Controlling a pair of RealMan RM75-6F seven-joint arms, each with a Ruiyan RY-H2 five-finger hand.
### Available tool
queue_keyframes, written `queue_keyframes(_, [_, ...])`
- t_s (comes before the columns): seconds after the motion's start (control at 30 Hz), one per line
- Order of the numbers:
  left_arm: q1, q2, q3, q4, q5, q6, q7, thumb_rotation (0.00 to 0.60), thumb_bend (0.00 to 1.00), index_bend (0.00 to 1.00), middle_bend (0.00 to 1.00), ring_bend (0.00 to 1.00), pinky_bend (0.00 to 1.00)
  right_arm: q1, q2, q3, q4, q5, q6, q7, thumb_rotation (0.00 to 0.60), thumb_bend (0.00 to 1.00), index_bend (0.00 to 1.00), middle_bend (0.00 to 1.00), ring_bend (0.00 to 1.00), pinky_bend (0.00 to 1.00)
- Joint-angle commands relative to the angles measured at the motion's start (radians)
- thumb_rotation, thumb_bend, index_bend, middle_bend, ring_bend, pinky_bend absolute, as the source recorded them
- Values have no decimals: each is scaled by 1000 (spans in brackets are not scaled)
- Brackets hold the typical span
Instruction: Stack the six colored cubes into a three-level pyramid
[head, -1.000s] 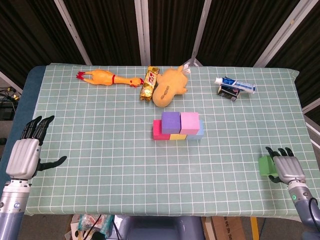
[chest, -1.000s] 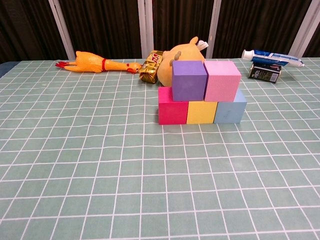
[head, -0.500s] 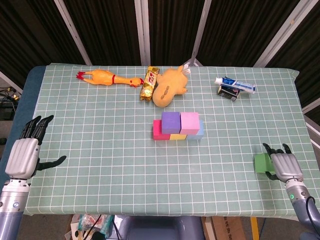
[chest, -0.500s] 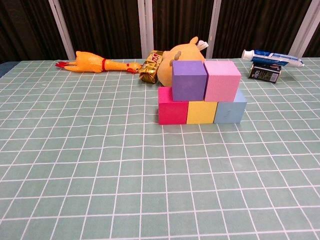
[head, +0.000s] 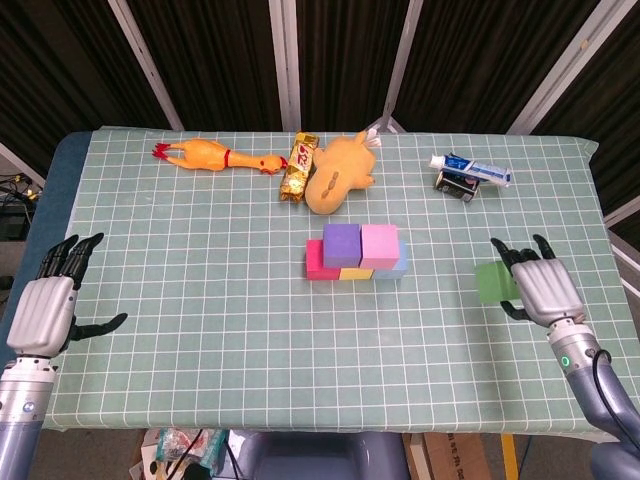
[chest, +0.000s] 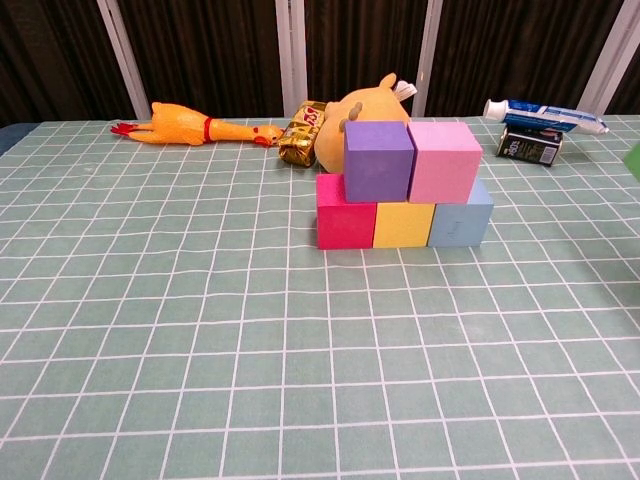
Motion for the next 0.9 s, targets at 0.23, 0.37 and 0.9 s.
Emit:
queue_keyframes(0.23, [-3,20,-12,-8,-45,-39,7,600,127,0,86,0,13,377,72,152,-172,463,-26,-344,600,360,0,401,272,0])
queue_keyframes(0.37, [0,27,-16,-14,-46,-46,-6,600,127,0,86,0,13,555,1,157,-152,706,22,-481,600,359,0,402,272,0])
queue_keyframes(0.9, [8,50,-26,-18,-47,-83,-61,600,127,0,86,0,13,873,-185,358,12,1428,150,-481,600,359,0,409,286,0])
